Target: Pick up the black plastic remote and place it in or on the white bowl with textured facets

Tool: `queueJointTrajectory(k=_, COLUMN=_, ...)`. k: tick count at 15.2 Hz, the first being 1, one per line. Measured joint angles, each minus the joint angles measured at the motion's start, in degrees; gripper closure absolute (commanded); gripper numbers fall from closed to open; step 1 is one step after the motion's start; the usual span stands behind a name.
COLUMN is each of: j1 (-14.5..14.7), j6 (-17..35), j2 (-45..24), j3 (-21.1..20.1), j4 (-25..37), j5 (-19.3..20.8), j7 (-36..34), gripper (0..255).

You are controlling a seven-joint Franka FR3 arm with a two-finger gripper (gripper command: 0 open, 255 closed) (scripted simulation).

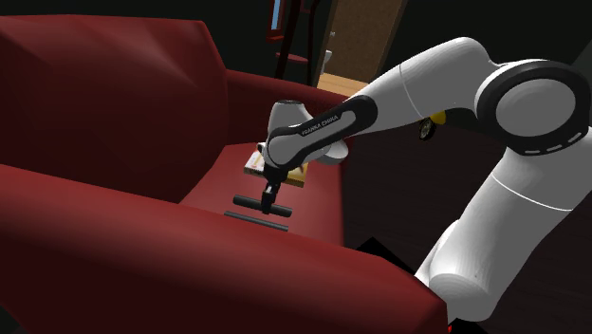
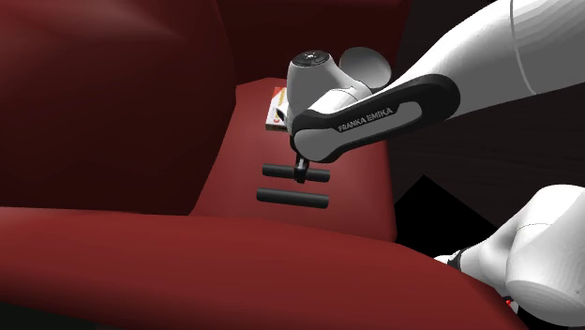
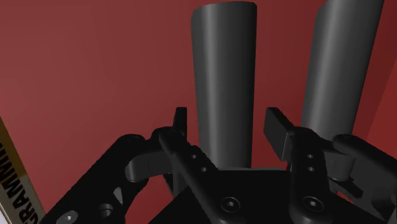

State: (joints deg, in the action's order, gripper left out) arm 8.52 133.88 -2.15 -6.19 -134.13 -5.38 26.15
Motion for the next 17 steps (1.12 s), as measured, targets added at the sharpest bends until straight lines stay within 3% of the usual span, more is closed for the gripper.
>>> queueJointTrajectory(k=9, j1=-0.1, j6=0.0, j2=0.0, j3=0.1, j4=0.2, j5=0.1, j7=0.0, gripper=255)
queueJointTrajectory(k=17, j1=0.0, j6=-5.4, j2=3.5, j3=0.1, j4=1.9, j5=-0.1, j7=-0.3, gripper=255)
